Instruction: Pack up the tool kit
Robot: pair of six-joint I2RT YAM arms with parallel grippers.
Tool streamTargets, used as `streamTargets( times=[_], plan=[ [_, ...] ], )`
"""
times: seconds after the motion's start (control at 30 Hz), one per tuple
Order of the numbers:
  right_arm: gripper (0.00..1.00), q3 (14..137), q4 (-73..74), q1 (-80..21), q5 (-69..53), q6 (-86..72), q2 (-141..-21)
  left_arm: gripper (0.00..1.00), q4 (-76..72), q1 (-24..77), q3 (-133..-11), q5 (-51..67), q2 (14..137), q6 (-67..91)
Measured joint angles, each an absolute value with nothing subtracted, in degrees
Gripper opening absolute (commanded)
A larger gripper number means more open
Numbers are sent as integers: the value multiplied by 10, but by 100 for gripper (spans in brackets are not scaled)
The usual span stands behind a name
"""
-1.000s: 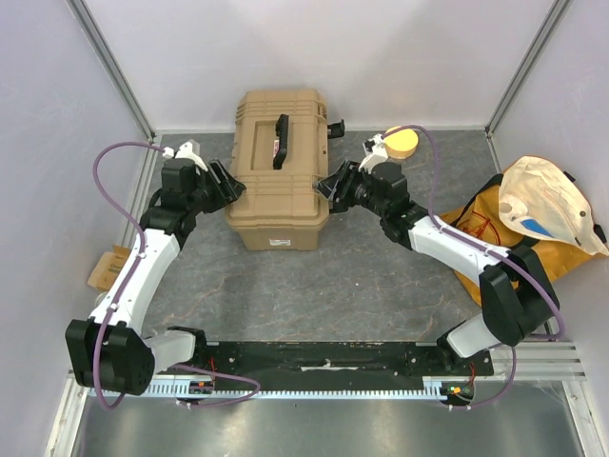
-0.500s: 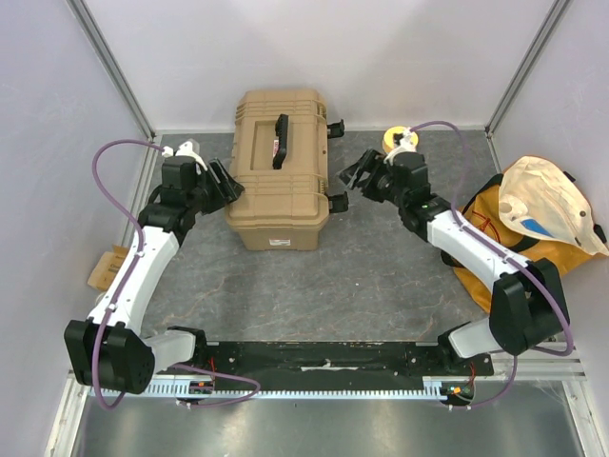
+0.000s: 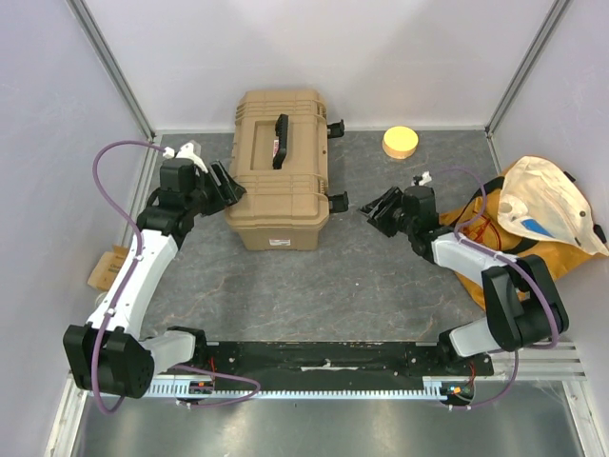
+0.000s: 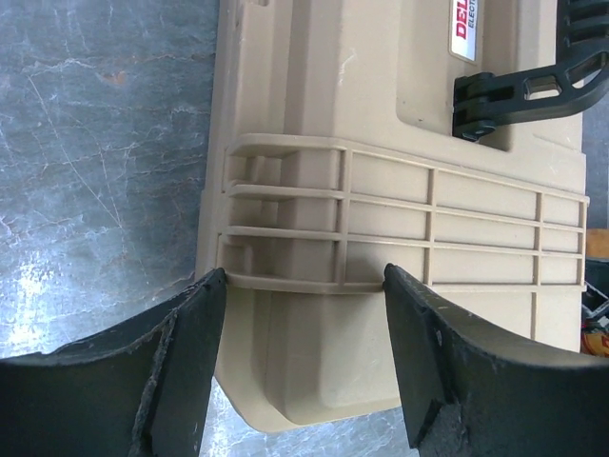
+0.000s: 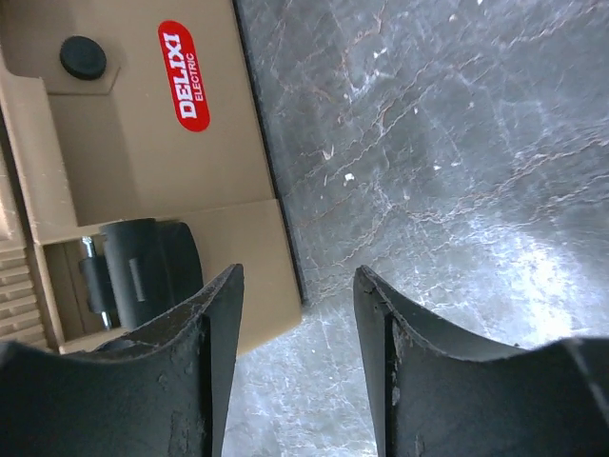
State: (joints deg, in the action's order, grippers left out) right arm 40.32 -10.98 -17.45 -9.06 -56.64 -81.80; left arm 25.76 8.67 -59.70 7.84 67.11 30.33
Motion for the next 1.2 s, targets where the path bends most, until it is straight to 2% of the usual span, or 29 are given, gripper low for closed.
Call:
streamTargets(
  times=[0.13, 0.3, 0.63, 0.77, 0.93, 1.2],
  plan=[
    [68, 372, -206, -175, -136, -617, -857, 73, 235, 86, -580, 85, 661, 292],
    [72, 353, -358, -178, -199, -699, -918, 73, 219, 86, -564, 89, 650, 282],
    [72, 354, -529, -202, -247, -797, -976, 72, 218, 86, -562, 90, 649, 279],
    [68, 354, -585, -206, -251, -823, -984, 71, 218, 86, -562, 91, 650, 279],
    [67, 356, -628, -213, -251, -843, -992, 71, 219, 86, -563, 91, 651, 279],
    [75, 382, -587, -218, -247, -815, -993, 70, 225, 86, -563, 91, 649, 274]
  ],
)
